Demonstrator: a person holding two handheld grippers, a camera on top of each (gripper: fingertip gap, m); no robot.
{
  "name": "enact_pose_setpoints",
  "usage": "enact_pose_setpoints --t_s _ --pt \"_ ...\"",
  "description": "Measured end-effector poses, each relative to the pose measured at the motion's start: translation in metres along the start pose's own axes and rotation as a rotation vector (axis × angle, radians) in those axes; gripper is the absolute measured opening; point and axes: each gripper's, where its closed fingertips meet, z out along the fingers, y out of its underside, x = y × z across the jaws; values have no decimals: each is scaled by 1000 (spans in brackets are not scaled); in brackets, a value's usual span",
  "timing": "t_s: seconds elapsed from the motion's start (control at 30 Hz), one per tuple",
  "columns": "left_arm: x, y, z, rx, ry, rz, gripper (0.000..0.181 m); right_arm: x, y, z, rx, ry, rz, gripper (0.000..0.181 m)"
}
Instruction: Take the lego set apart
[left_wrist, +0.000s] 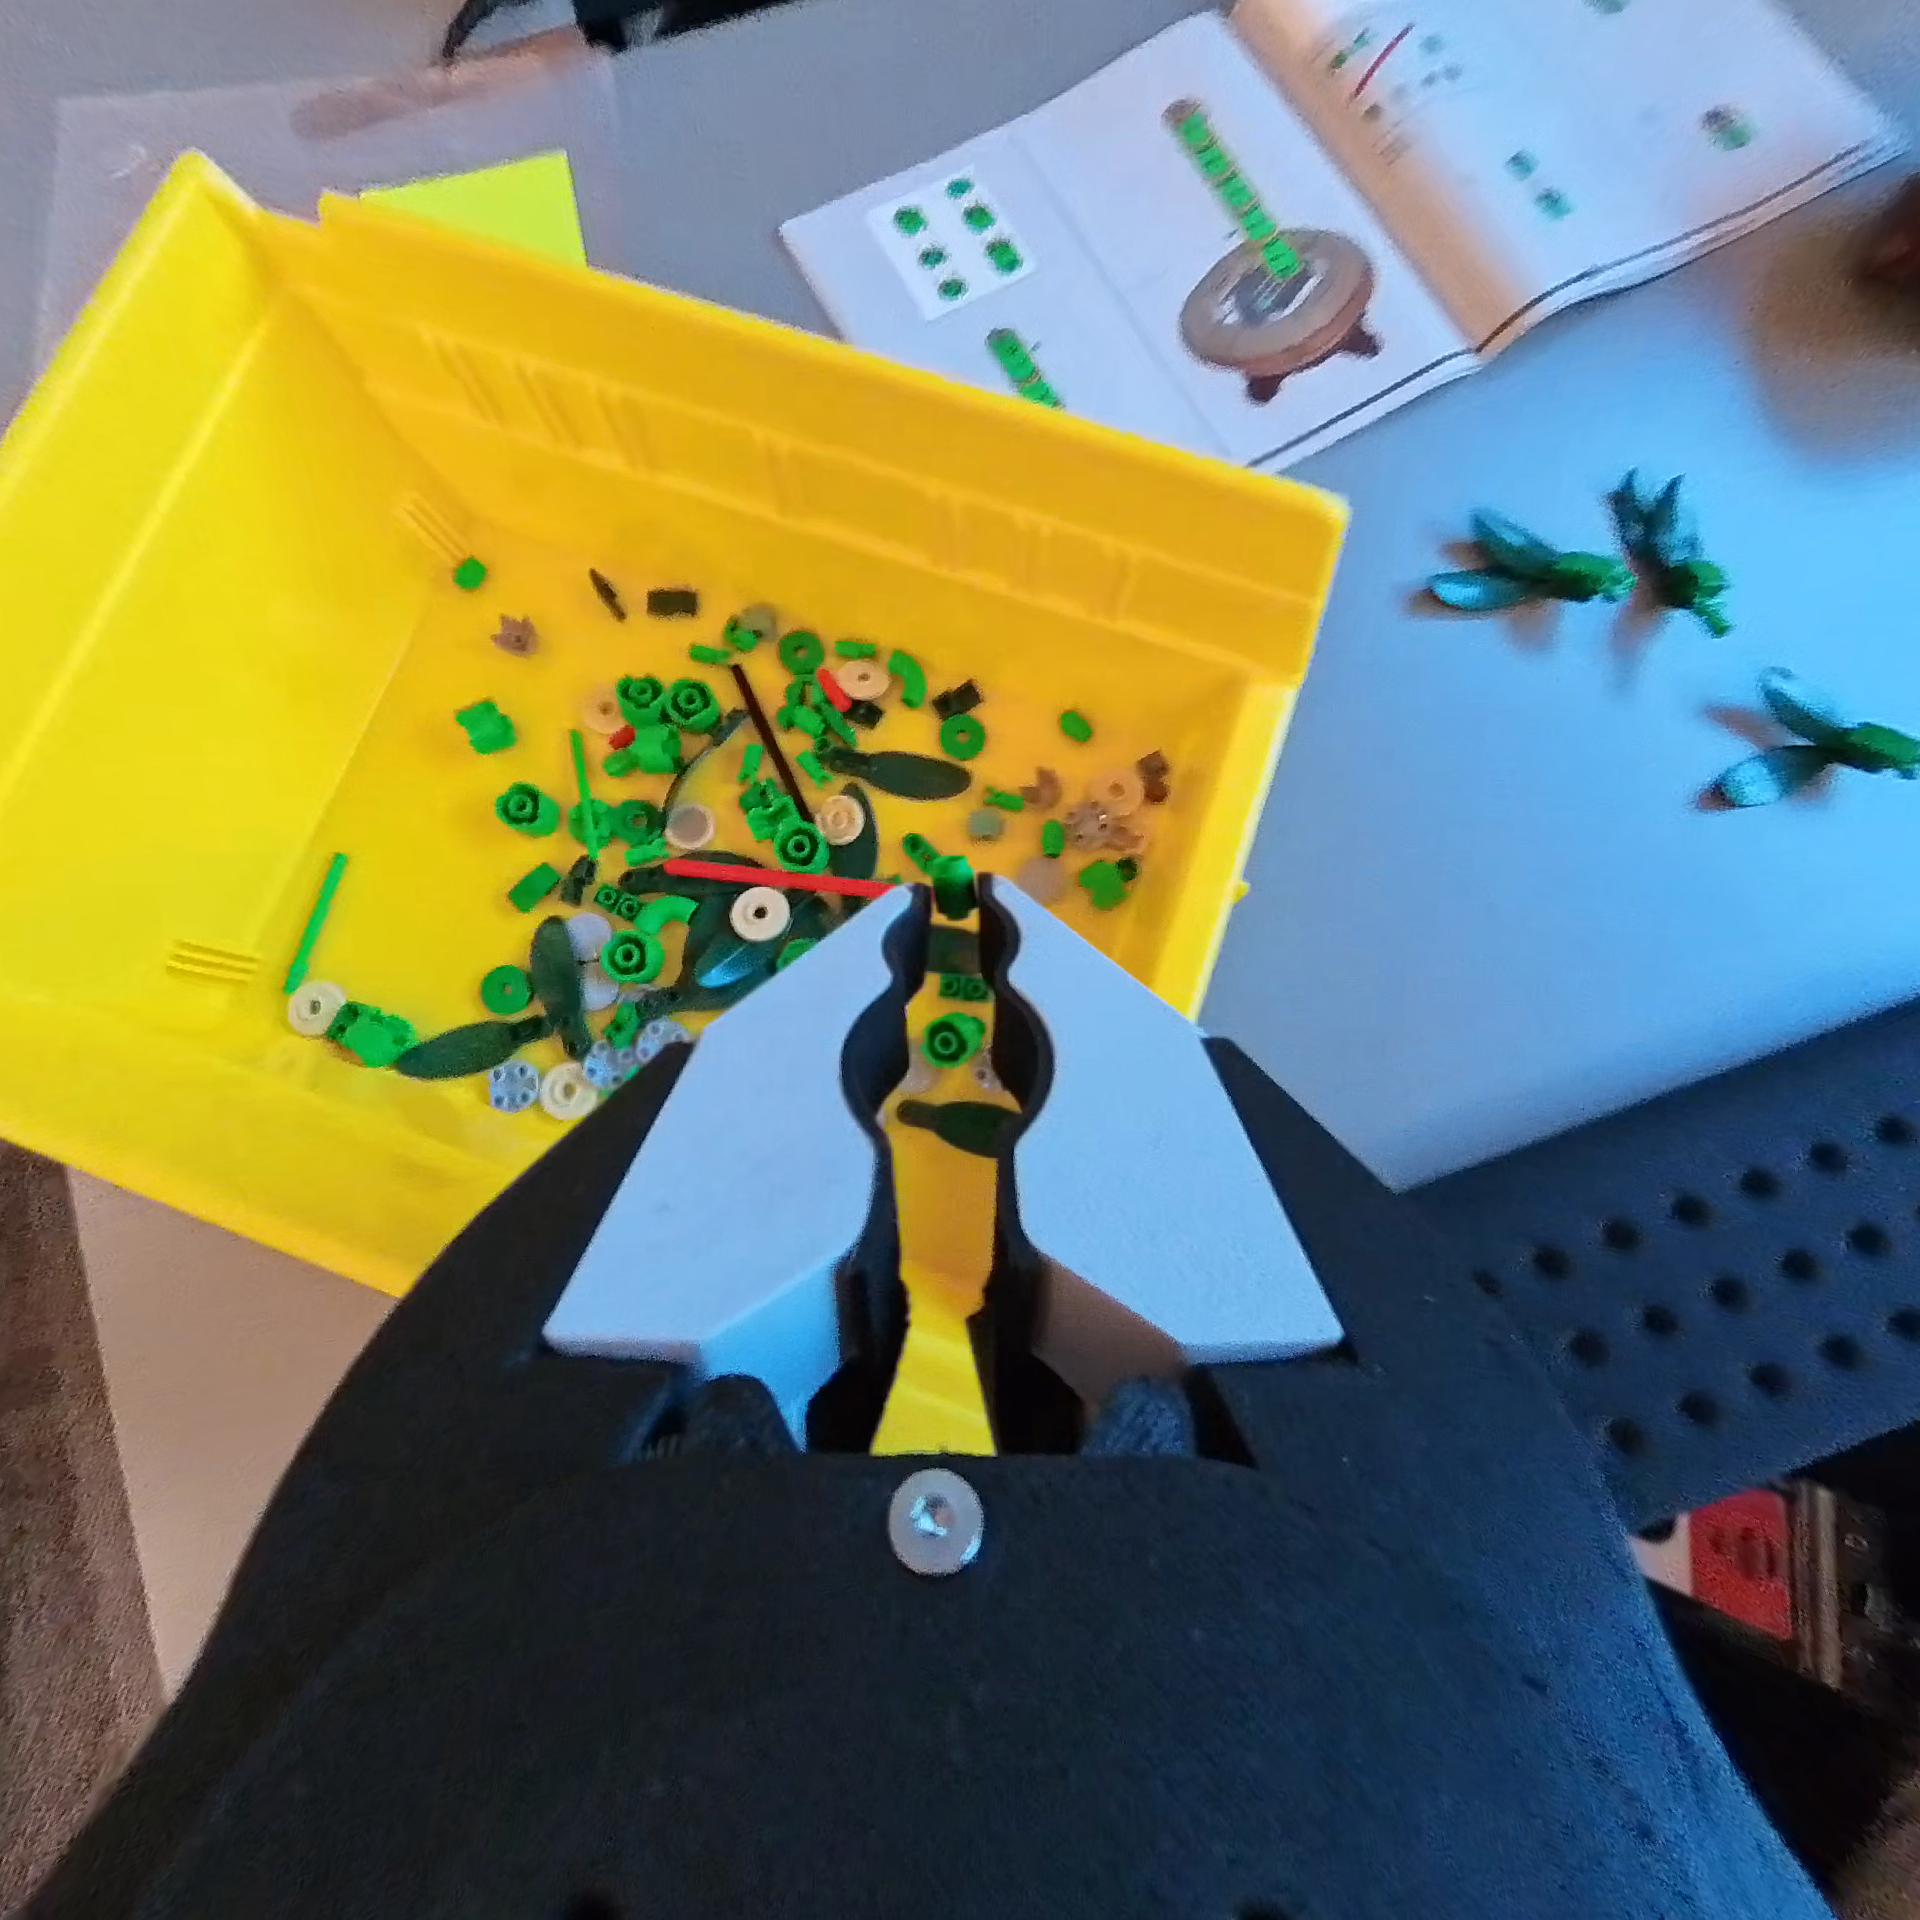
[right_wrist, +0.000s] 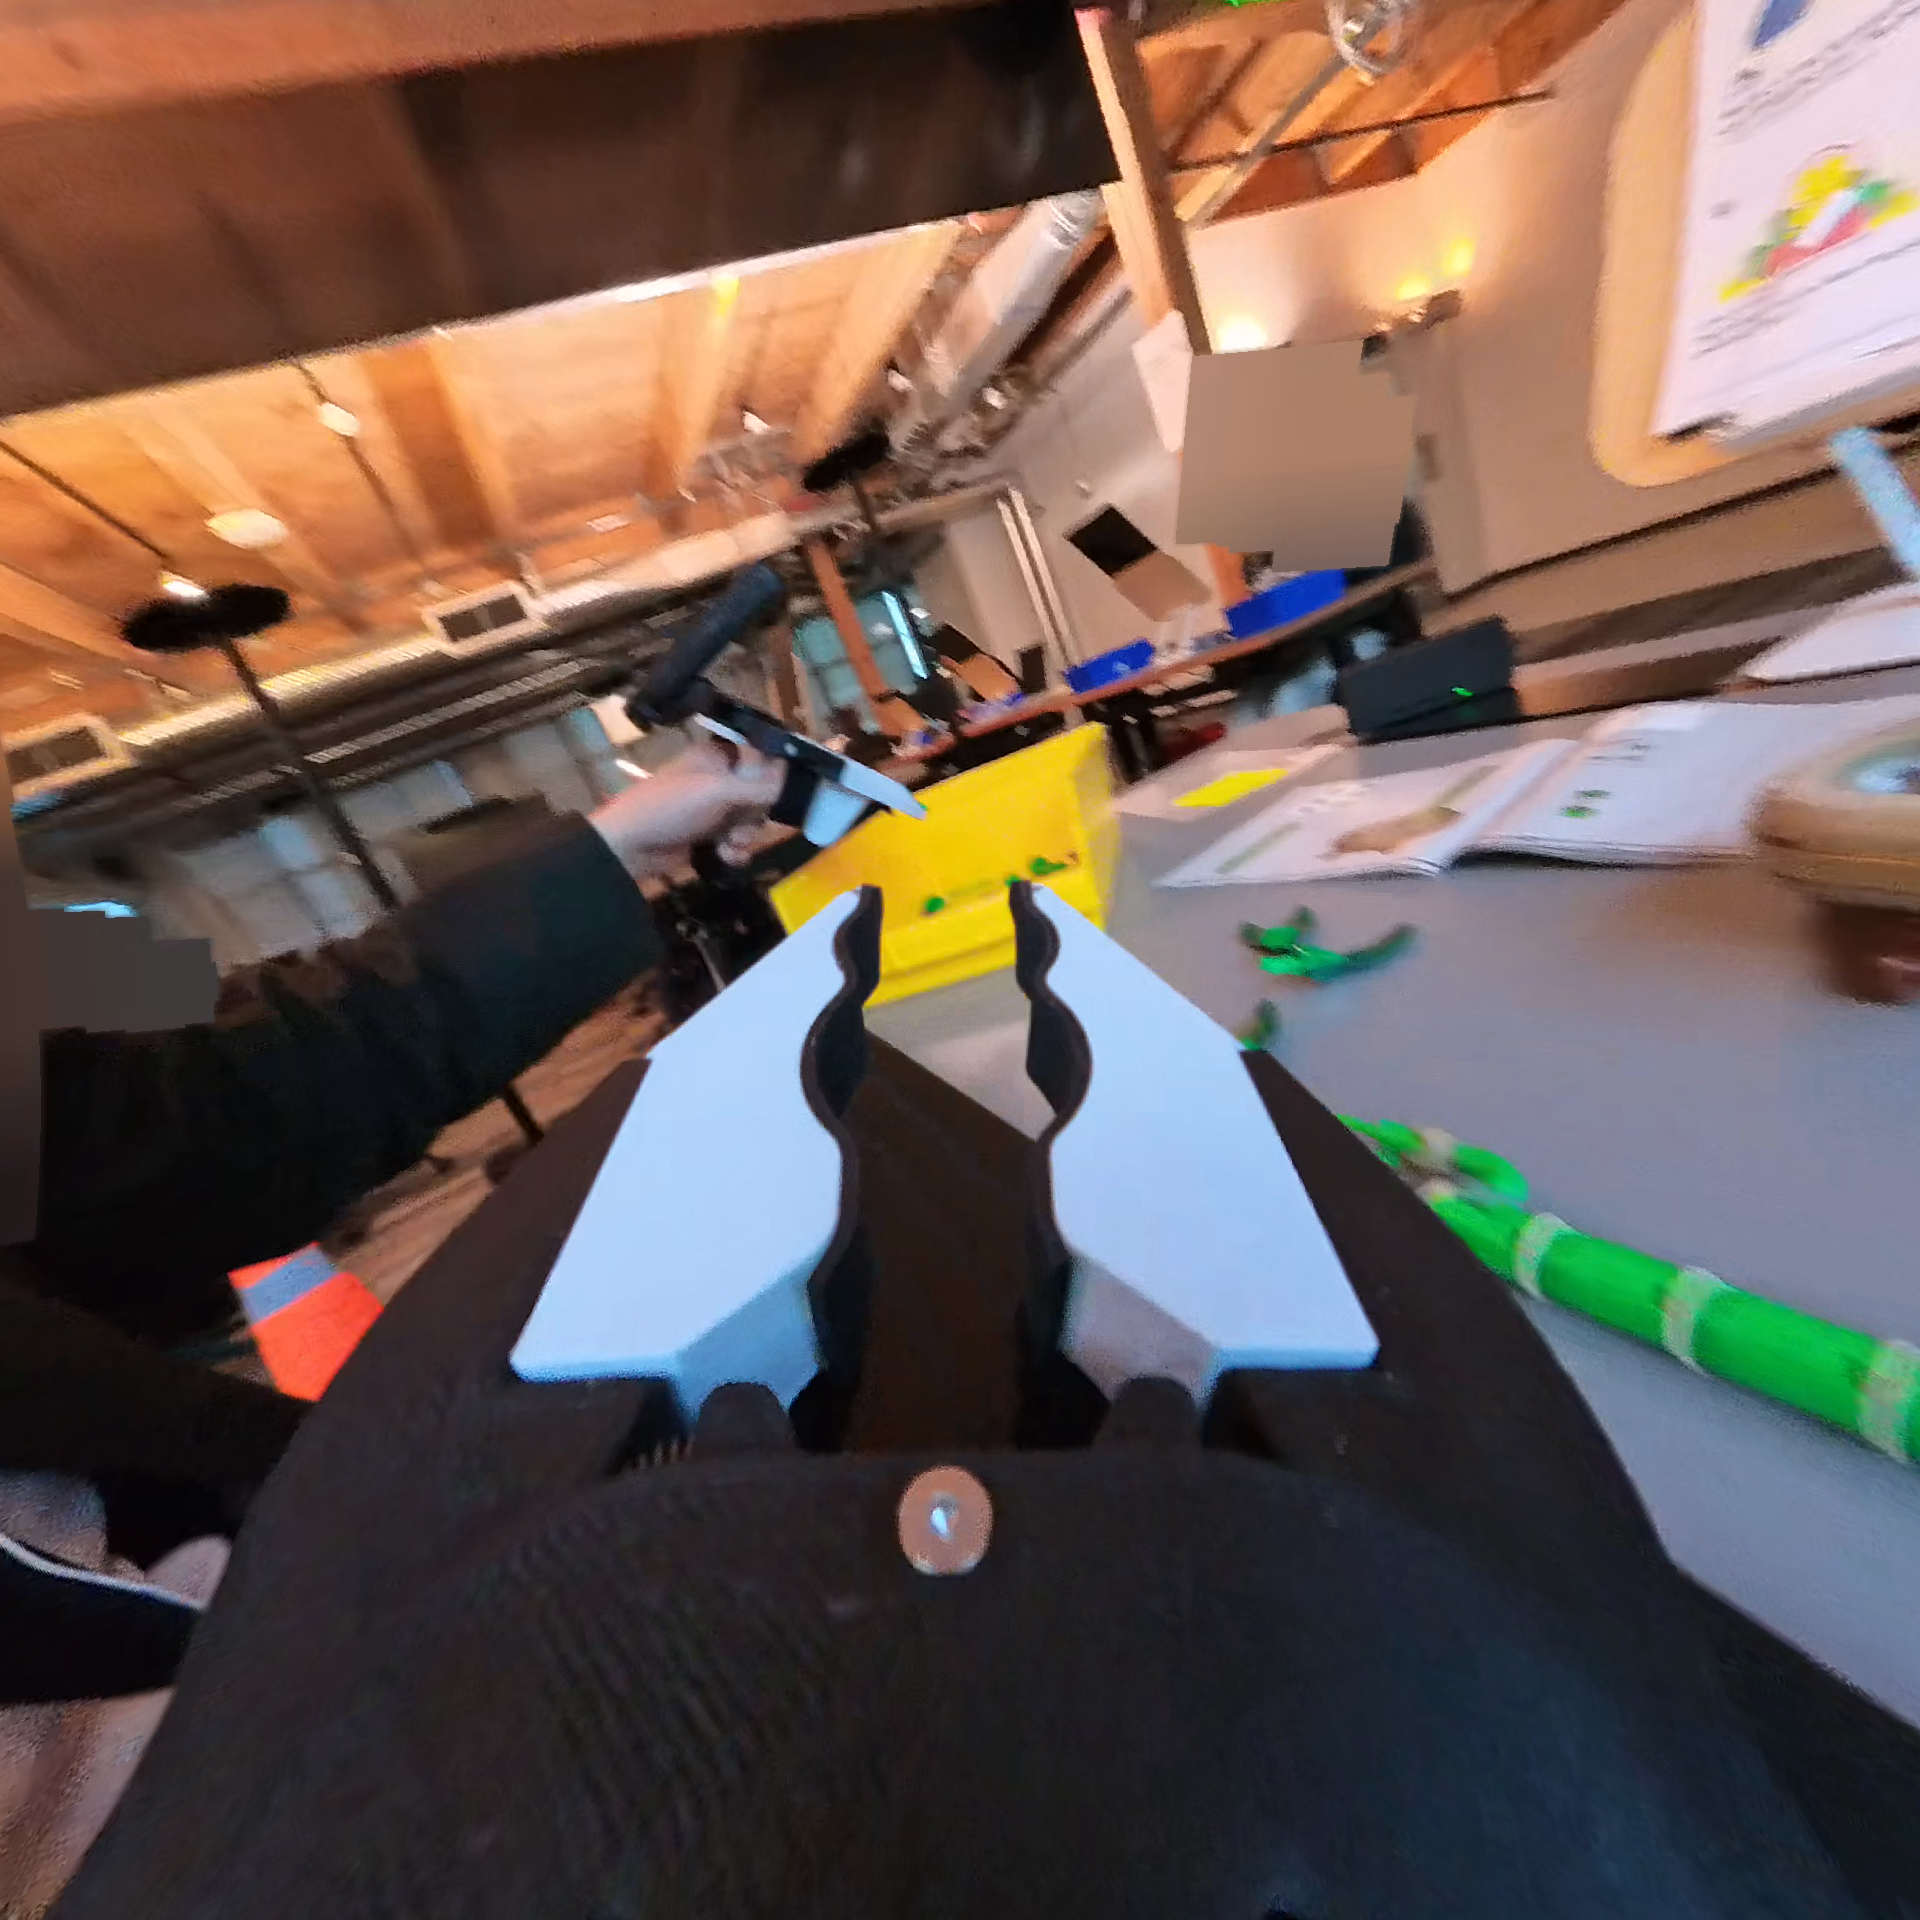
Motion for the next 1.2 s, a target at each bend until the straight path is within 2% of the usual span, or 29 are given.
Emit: enact_pose_setpoints --t_s 0.07,0.13,0.23,0.27,0.33,0.4,0.47,0.53,0.6,0.67,0.77,0.87,0.97,1.1,1.13,1.2 --pt "-7 5 7 -63 -9 -25 30 7 -3 -21 -23 54 -11 25" --pt "-4 -3 6 -31 17 -36 32 13 -8 -39 -29 104 -21 26" --pt "12 -30 -12 128 -11 10 31 18 -18 -59 -27 174 -80 27" --pt "32 -41 -19 199 13 52 30 19 -22 -62 -29 195 -110 27" --pt "92 -54 -27 298 126 185 29 17 -28 -58 -48 200 -169 27" --pt "160 -47 -17 309 248 382 28 15 -32 -39 -112 167 -228 31" --pt "206 -26 13 227 285 597 27 18 -30 -15 -211 125 -318 36" --pt "222 -19 48 205 197 713 32 30 -13 5 -346 70 -405 38" --pt "245 -8 70 181 286 773 32 45 21 11 -538 -6 -439 38" --pt "265 -4 82 162 409 792 41 73 50 3 -734 12 -504 38" --pt "279 0 95 108 514 927 49 105 70 -15 -915 53 -615 45" --pt "289 13 103 16 628 1055 46 114 73 -16 -943 49 -568 47" --pt "294 21 116 -14 682 1131 44 140 72 -22 -1036 124 -568 37" --pt "300 17 117 88 720 1106 24 135 77 -19 -1090 0 -474 18" --pt "298 17 117 108 709 1126 20 139 75 -18 -1102 -3 -469 12" --pt "297 19 112 182 742 1139 20 156 68 -15 -1125 31 -516 13"
